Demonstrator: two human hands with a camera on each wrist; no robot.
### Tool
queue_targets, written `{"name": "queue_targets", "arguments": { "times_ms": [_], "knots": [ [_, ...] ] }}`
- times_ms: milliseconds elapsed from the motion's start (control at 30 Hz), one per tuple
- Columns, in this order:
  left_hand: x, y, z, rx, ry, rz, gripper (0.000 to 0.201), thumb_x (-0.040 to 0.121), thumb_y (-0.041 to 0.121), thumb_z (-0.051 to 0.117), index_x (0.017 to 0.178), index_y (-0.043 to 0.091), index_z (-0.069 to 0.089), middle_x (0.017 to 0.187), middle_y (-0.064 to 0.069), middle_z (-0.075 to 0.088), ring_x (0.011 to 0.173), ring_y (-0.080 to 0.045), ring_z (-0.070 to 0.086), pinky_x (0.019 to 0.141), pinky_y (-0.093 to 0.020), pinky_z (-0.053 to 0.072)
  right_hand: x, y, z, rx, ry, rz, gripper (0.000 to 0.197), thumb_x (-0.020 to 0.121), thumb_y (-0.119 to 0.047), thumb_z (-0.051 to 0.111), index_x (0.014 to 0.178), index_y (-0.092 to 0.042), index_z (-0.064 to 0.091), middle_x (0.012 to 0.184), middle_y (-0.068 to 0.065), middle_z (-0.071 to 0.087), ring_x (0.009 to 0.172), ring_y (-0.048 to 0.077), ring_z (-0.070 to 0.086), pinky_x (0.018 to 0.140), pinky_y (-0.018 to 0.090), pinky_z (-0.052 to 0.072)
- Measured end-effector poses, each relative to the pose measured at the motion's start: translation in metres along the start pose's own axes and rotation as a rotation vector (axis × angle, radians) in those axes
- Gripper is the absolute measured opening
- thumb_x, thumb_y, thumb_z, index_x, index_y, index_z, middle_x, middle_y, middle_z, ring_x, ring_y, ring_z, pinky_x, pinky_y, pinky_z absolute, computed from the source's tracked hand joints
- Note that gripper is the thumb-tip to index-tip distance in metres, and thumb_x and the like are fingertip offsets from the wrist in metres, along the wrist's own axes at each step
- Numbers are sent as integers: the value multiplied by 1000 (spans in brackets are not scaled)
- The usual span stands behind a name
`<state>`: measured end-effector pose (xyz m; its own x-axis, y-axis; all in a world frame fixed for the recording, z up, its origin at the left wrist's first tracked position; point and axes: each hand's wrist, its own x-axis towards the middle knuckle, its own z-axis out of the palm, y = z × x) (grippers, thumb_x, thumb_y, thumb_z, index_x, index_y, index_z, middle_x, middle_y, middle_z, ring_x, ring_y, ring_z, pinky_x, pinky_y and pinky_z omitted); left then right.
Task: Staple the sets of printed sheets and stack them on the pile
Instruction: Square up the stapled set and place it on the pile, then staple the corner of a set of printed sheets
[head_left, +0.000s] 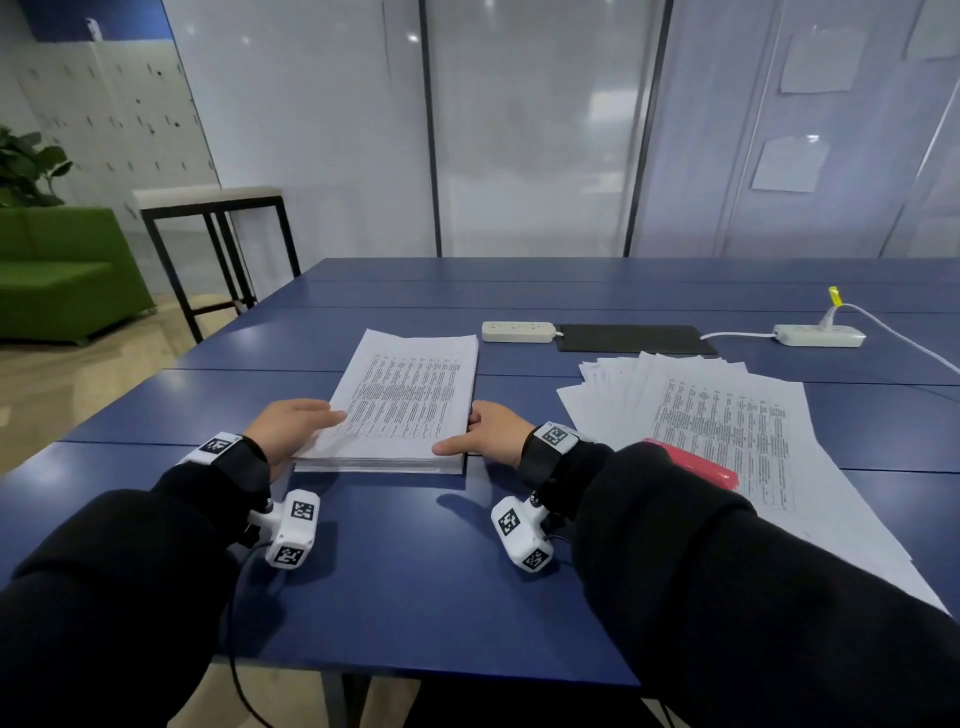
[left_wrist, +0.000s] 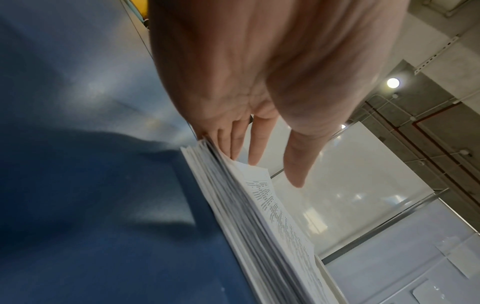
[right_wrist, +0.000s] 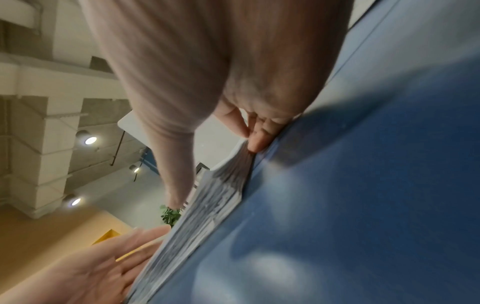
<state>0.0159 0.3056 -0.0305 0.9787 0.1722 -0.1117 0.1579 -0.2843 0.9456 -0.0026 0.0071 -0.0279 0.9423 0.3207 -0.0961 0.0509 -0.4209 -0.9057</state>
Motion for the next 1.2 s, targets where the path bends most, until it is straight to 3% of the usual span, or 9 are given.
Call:
{"name": "queue_targets", "arguments": {
  "times_ms": [100, 200, 333, 567, 667, 800, 933, 1033, 1200],
  "knots": [
    [-11, 7, 3, 171, 123, 118, 44, 92, 28, 78, 129, 8, 69, 135, -7, 67, 124, -25, 61, 107, -36, 45, -21, -19, -25, 208, 123, 95, 75, 89, -26, 81, 149, -3, 42, 141, 9, 54, 115, 21, 60, 89, 35, 52],
    [-37, 24, 19, 340, 183, 331, 29, 89, 37, 79, 116, 30, 70, 132, 2, 65, 129, -20, 57, 113, -43, 42, -58, -36, -71, 280, 266, 4, 55, 94, -18, 75, 142, -5, 53, 126, 8, 66, 105, 17, 63, 85, 36, 55],
    [-85, 62, 74, 367, -50, 535, 22, 88, 29, 80, 109, 34, 73, 122, 10, 68, 118, -9, 62, 106, -36, 48, -109, -27, -145, 64, 431, -10, 25, 93, -21, 75, 117, -13, 71, 108, 5, 72, 96, 14, 63, 74, 32, 50],
    [-133, 108, 206, 561, -505, 726, 41, 92, 29, 74, 132, 31, 64, 134, 14, 62, 121, -7, 57, 100, -29, 47, -164, 76, -265, -391, 626, 569, 40, 86, -38, 81, 93, -4, 62, 92, 11, 56, 79, 25, 51, 63, 31, 35],
    [-139, 118, 252, 626, -596, 735, 56, 92, 24, 72, 145, 27, 54, 150, 6, 53, 134, -16, 51, 109, -29, 40, -183, 107, -276, -423, 676, 689, 71, 84, -44, 83, 127, 7, 59, 107, 18, 59, 91, 31, 57, 69, 32, 38],
    [-144, 120, 290, 771, -725, 680, 74, 91, 12, 68, 158, 25, 40, 158, -4, 45, 142, -26, 46, 117, -34, 37, -185, 122, -271, -411, 672, 693, 79, 77, -42, 90, 129, 8, 59, 120, 20, 66, 96, 33, 58, 73, 32, 40],
    [-137, 119, 299, 807, -684, 654, 54, 82, 16, 78, 134, 26, 64, 115, 2, 61, 105, -23, 59, 85, -29, 47, -184, 129, -276, -377, 811, 603, 52, 68, -32, 97, 107, -10, 71, 115, 11, 71, 102, 31, 64, 82, 30, 45],
    [-133, 114, 290, 884, -667, 650, 35, 82, 30, 82, 115, 27, 71, 94, 9, 61, 94, -19, 60, 78, -28, 47, -187, 134, -278, -253, 921, 506, 32, 70, -22, 95, 91, -15, 72, 98, 7, 71, 89, 26, 61, 76, 29, 44],
    [-135, 104, 255, 1092, -637, 739, 29, 87, 31, 73, 115, 23, 66, 108, -1, 67, 102, -24, 62, 78, -30, 47, -190, 128, -279, -197, 922, 305, 18, 77, -14, 89, 83, -15, 72, 79, 3, 71, 75, 21, 62, 63, 23, 45]
  ]
}}
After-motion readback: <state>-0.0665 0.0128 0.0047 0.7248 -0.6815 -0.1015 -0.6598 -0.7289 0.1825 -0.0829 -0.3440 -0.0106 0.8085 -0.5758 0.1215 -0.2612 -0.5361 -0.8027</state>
